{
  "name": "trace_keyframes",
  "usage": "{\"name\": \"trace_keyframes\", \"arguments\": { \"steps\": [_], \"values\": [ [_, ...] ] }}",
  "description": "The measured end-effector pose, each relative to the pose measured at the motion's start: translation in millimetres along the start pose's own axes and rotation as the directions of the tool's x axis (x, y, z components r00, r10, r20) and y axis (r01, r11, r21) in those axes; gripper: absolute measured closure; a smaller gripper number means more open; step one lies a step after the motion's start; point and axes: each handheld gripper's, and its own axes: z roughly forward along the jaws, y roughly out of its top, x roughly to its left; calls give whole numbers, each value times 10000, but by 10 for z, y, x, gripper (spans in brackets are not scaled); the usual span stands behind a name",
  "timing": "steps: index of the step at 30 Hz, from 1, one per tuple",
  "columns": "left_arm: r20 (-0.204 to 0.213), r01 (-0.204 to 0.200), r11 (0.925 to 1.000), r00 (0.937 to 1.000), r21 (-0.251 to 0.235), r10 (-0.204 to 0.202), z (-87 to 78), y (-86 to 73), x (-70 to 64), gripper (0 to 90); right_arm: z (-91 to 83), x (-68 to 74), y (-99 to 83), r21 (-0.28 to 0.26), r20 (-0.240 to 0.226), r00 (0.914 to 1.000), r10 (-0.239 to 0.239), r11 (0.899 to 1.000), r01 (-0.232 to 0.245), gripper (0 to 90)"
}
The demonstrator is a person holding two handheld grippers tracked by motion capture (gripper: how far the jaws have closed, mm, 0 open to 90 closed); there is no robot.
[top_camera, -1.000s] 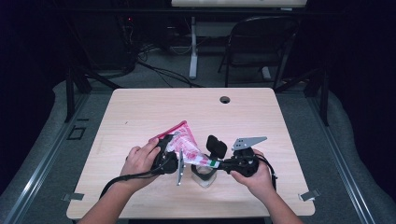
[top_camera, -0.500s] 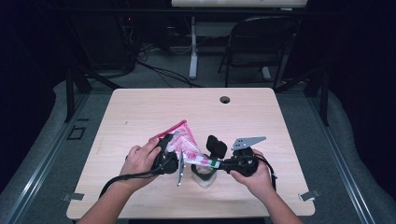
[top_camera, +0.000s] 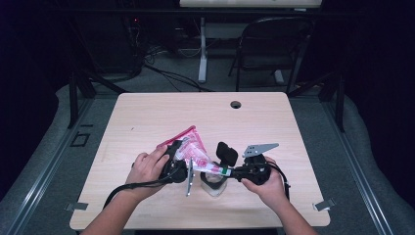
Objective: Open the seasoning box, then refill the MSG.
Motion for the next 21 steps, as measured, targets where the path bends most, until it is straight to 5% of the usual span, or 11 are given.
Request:
{"name": "trace_keyframes", "arguments": {
  "steps": [21],
  "values": [
    [-152, -255, 9997, 9996, -36, 255, -13, 11, 9, 622, 8, -23, -8, 33, 13, 10000, 61, 10000, -61, 900]
  ]
}}
